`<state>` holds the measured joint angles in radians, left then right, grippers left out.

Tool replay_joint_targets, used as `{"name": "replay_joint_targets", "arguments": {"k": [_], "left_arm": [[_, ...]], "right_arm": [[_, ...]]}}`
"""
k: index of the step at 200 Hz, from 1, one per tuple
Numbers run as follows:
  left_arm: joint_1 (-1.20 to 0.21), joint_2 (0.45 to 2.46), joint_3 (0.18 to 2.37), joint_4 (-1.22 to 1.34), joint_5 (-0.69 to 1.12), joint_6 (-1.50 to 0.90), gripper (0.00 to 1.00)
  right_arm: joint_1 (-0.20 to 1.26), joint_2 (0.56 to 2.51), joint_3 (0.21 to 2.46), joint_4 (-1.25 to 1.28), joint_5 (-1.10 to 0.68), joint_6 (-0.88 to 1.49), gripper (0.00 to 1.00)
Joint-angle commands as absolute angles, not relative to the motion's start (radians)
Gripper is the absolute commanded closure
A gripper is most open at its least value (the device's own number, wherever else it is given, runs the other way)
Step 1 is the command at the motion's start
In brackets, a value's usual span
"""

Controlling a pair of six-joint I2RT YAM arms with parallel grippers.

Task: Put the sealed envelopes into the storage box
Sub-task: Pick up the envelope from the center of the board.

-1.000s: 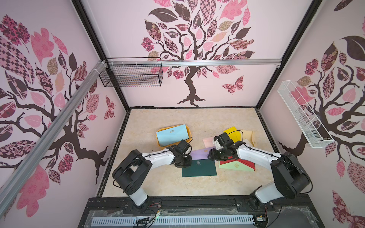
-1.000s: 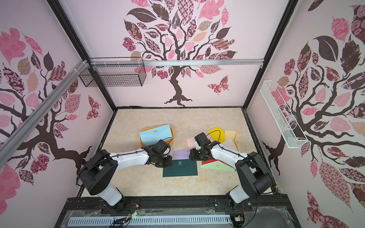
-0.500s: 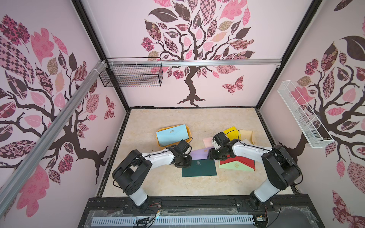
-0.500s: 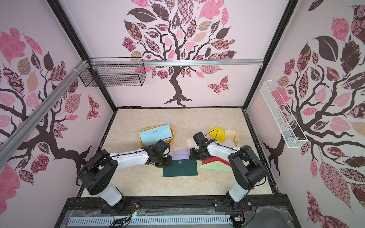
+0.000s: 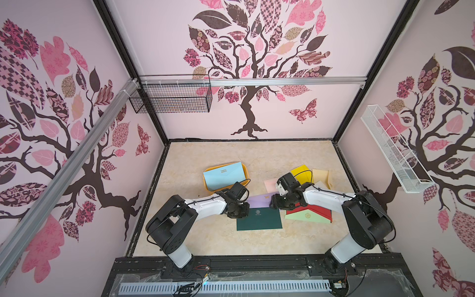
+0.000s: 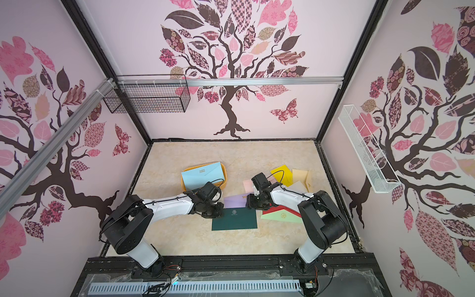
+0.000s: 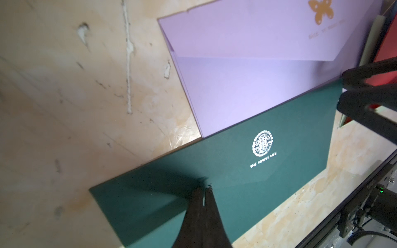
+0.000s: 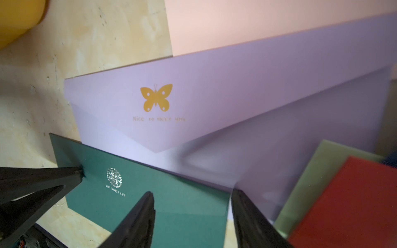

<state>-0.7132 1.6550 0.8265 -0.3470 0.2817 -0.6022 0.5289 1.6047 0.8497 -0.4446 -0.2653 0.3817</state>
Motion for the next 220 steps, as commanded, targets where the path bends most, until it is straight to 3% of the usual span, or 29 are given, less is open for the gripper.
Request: {"name": "replay_joint_targets", "arguments": {"k": [1,165,220], "left_arm": [[-0.712,1.710,0.775,-0.396,0.237,-0.598,1.00],[-0.713,1.735,0.760,-0.365,0.249,-0.605,1.00],[-0.713,1.742,0.756,-0.361,0.249,-0.607,1.00]], "right_arm": [[0.535,1.608,0.808,-0.450,-0.329,0.400,0.38],[0.521,1.392,0.757,-0.258,-0.627,0.443,0.38],[0.491,1.433,0.713,-0.232,-0.659,0.452,0.40]]}}
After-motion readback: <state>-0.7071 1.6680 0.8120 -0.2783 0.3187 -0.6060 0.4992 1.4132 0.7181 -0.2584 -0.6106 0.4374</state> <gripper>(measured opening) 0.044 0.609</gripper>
